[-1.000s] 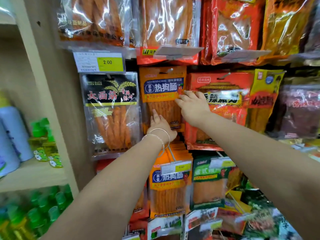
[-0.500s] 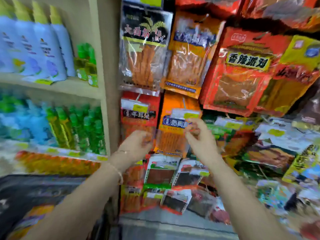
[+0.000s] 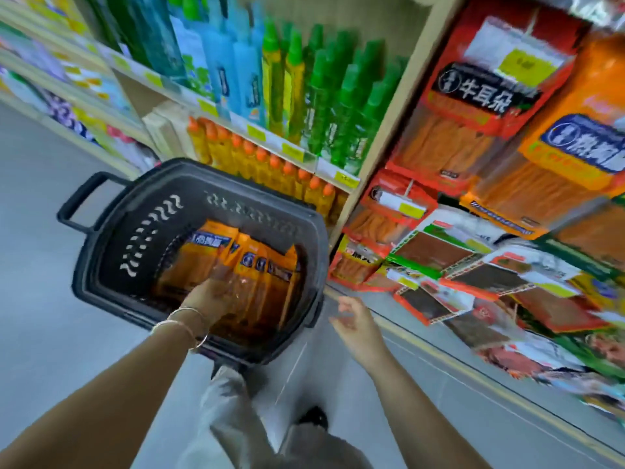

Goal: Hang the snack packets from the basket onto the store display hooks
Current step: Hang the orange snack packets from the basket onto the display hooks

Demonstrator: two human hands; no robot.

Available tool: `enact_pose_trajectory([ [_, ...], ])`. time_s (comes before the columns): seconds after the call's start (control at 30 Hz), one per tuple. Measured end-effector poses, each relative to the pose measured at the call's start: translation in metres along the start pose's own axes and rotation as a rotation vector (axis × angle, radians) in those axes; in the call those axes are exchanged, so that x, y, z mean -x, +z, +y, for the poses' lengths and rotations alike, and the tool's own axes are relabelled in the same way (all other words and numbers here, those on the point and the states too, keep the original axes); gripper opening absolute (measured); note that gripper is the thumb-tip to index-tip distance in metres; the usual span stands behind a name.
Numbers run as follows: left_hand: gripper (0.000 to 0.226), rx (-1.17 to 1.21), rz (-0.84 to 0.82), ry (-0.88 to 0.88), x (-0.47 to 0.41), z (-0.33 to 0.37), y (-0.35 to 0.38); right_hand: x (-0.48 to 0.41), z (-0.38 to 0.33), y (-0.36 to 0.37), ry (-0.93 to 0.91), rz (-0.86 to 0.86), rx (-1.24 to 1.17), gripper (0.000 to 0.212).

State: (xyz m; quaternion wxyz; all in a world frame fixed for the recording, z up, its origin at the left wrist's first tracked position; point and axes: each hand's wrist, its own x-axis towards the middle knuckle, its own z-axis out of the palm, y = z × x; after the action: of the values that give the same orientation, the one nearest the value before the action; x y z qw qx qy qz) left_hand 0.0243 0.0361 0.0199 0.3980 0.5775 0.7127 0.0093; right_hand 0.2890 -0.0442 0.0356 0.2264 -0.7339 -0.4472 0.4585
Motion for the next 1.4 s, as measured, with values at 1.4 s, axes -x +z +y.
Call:
enact_pose_trajectory([
  [1.4,0.03,0.179,-0.437,-0.195,-0.188,-0.1,0.006,-0.206,-0.003,0.164,0.454,0.103,-0.1,0.024],
])
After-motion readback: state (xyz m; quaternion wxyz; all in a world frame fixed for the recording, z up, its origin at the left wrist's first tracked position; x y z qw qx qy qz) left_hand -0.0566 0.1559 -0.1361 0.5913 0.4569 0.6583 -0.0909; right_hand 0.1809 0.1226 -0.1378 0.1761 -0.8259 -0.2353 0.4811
